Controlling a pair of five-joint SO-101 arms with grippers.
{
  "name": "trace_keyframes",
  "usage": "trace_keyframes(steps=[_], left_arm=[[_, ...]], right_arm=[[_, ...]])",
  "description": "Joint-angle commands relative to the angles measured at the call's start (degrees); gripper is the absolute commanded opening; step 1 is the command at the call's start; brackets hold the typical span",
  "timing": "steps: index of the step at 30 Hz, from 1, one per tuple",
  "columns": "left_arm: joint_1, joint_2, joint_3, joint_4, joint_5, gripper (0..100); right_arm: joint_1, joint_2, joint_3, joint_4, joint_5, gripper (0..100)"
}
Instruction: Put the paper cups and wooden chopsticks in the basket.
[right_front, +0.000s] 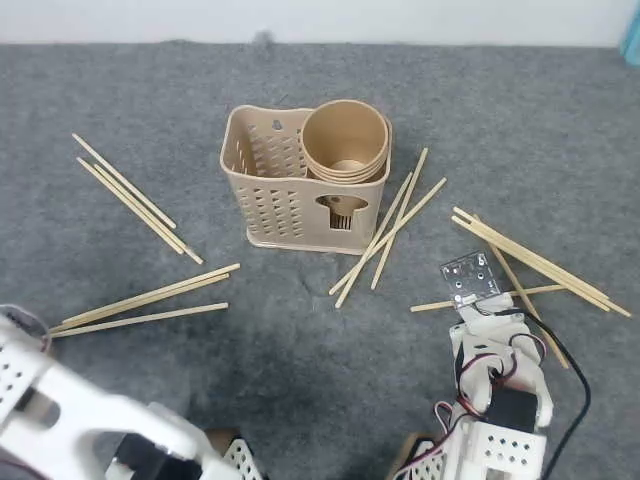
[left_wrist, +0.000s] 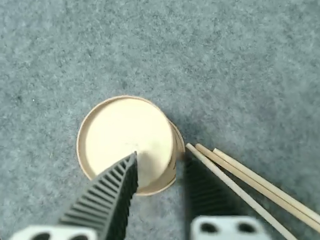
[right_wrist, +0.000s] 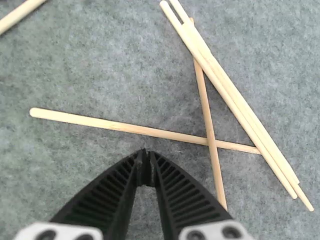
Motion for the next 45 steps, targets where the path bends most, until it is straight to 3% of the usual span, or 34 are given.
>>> trace_keyframes(steps=[1, 12, 23, 27, 31, 34, 40, 45], left_arm=[[0.0, -1.1, 0.0, -1.1, -0.5, 2], [1.9, -1.6, -3.5, -1.0, -0.1, 1], [8.5, -1.6, -14.9, -0.7, 10.3, 1], [8.2, -1.6, -17.1, 4.5, 6.9, 1], [2.9, -1.4, -19.5, 12.0, 0.4, 1], [-1.7, -1.1, -18.2, 12.6, -3.2, 5], [-10.4, -1.4, -11.0, 6.1, -4.2, 36], [-18.3, -1.6, -11.0, 0.4, -4.2, 40]], right_arm=[[-0.2, 0.0, 0.2, 0.0, 1.0, 0.8], [-0.2, 0.0, 0.2, 0.0, 1.0, 0.8], [-0.2, 0.0, 0.2, 0.0, 1.0, 0.8], [-0.2, 0.0, 0.2, 0.0, 1.0, 0.8], [-0.2, 0.0, 0.2, -0.1, 1.0, 0.8], [-0.2, 0.0, 0.2, -0.1, 1.0, 0.8], [-0.2, 0.0, 0.2, -0.1, 1.0, 0.8], [-0.2, 0.0, 0.2, -0.1, 1.0, 0.8]])
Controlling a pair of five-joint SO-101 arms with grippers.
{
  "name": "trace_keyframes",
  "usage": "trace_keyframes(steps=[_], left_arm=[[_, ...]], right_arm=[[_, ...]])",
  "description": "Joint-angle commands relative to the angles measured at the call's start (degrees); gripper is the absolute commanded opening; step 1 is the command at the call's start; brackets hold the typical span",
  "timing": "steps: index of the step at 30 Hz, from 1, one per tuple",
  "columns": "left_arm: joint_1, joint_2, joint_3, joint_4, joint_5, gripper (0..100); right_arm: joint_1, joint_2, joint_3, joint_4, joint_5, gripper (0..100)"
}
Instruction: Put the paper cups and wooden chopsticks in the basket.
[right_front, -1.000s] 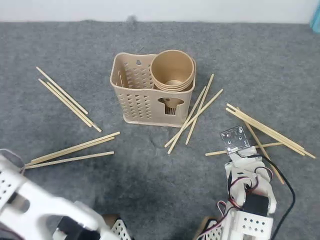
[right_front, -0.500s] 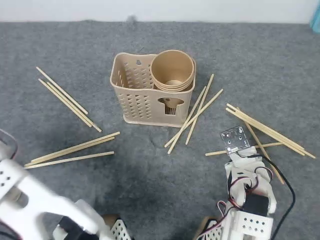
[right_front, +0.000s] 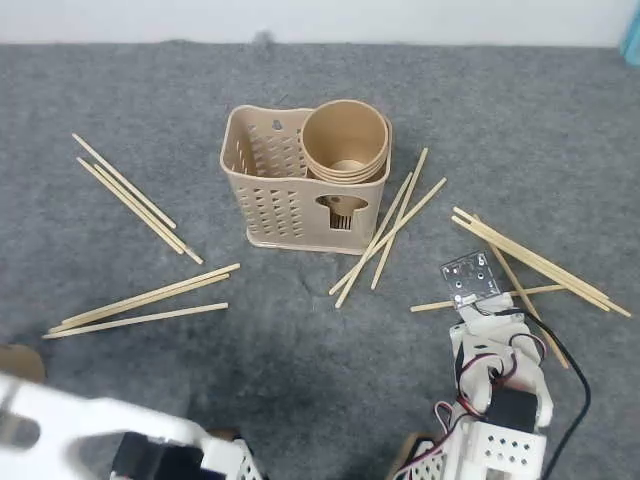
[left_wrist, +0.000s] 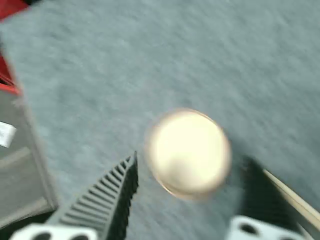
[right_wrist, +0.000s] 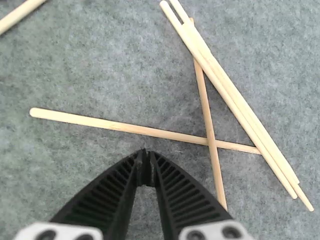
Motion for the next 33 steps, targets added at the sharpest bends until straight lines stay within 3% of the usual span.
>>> trace_keyframes(steps=[1, 6, 11, 15, 21, 26, 33], left_arm=[[-5.5, -1.2, -0.7, -4.5, -0.3, 39], [-9.1, -1.1, 1.6, -7.6, -1.7, 39], [-5.5, -1.1, 7.5, -9.4, -2.5, 39], [-1.5, -1.1, 10.4, -10.7, 2.9, 39], [2.5, -1.1, 17.5, -19.7, 9.1, 39], [4.8, -1.1, 22.2, -27.7, 11.8, 39], [7.8, -1.1, 22.5, -29.3, 13.3, 39]], right_arm=[[-0.2, 0.0, 0.2, -0.1, 1.0, 0.8], [-0.2, 0.0, 0.2, 0.0, 1.0, 0.8], [-0.2, 0.0, 0.2, 0.2, 1.0, 0.8], [-0.2, 0.0, 0.2, 0.2, 1.0, 0.8], [-0.2, 0.0, 0.2, 0.3, 1.0, 0.8], [-0.2, 0.0, 0.2, 0.3, 1.0, 0.8], [-0.2, 0.0, 0.2, 0.3, 1.0, 0.8]])
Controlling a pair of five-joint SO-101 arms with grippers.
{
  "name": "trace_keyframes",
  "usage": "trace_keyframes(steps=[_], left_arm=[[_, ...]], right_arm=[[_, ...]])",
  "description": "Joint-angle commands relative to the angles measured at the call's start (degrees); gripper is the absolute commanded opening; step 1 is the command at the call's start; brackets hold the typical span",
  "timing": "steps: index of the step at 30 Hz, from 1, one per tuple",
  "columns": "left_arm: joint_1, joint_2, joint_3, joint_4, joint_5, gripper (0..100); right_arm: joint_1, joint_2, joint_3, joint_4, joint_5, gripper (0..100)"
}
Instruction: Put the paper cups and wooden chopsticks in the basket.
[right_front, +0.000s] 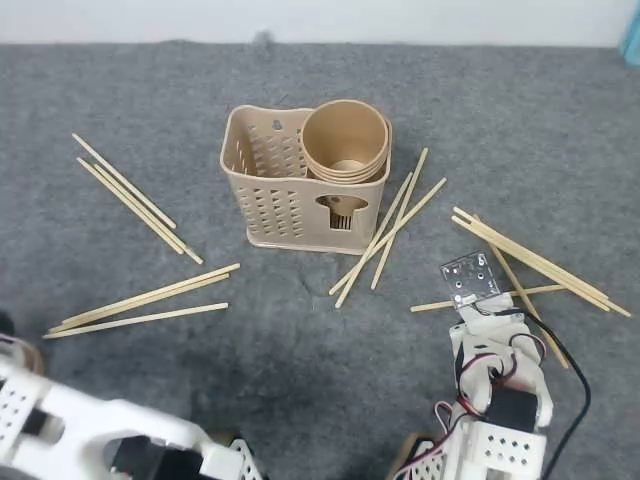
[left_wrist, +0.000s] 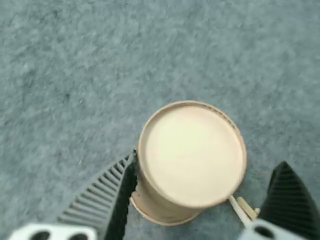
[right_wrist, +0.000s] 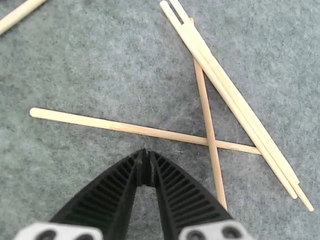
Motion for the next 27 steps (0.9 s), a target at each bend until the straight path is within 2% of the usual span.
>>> trace_keyframes(steps=[1, 6, 14, 18, 21, 27], left_arm=[[2.7, -1.1, -0.3, -1.6, 0.8, 39], [8.8, -1.1, -0.5, -1.6, 4.1, 39], [22.6, -1.2, -1.3, -1.6, 11.9, 39], [24.9, -1.8, -6.2, -0.3, 15.8, 39], [24.6, -1.8, -13.0, 7.5, 16.2, 39], [18.5, -1.8, -21.3, 26.2, 15.4, 39]], right_arm=[[-0.2, 0.0, 0.2, 0.3, 1.0, 0.8], [-0.2, 0.0, 0.2, 0.3, 1.0, 0.8], [-0.2, 0.0, 0.2, 0.3, 1.0, 0.8], [-0.2, 0.0, 0.2, 0.3, 1.0, 0.8], [-0.2, 0.0, 0.2, 0.1, 1.0, 0.8], [-0.2, 0.0, 0.2, -0.1, 1.0, 0.8]])
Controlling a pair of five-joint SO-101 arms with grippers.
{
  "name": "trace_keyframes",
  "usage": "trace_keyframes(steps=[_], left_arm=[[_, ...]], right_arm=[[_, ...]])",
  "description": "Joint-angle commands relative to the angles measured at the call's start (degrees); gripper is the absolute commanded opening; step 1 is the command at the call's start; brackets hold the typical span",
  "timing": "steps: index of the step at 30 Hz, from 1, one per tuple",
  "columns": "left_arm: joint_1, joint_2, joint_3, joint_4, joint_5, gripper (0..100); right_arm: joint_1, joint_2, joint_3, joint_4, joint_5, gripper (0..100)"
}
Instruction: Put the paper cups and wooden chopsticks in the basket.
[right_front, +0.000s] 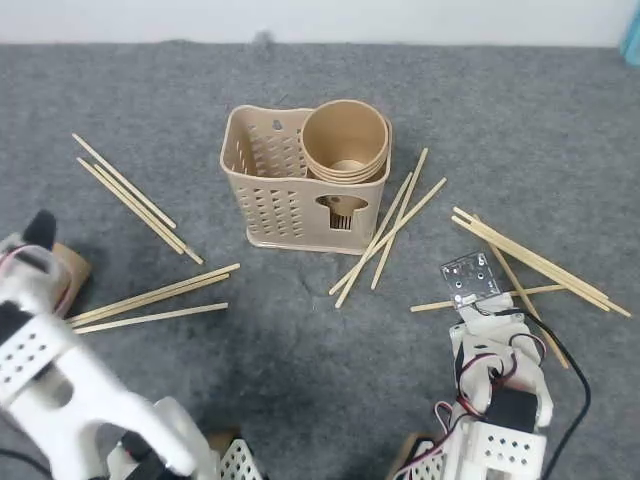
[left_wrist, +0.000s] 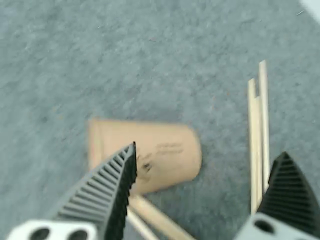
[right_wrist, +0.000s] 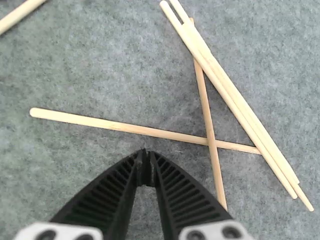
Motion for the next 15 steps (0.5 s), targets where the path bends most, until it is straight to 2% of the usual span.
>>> trace_keyframes(steps=[1, 5, 8, 10, 14, 15], left_arm=[[-3.9, -1.8, -4.2, 8.9, -1.1, 39], [-6.5, -1.8, -4.2, 15.7, -3.4, 39], [-8.6, -1.8, -4.6, 17.2, -3.5, 37], [-9.5, -1.8, -4.6, 17.0, -3.7, 28], [-10.5, -1.8, -4.6, 17.1, -8.0, 0], [-11.4, -1.8, -4.4, 17.2, -8.6, 1]], right_arm=[[-0.2, 0.0, 0.2, -0.1, 1.0, 0.8], [-0.2, 0.0, 0.2, -0.1, 1.0, 0.8], [-0.2, 0.0, 0.2, -0.2, 1.0, 0.8], [-0.2, 0.0, 0.2, -0.2, 1.0, 0.8], [-0.2, 0.0, 0.2, -0.2, 1.0, 0.8], [-0.2, 0.0, 0.2, -0.2, 1.0, 0.8]])
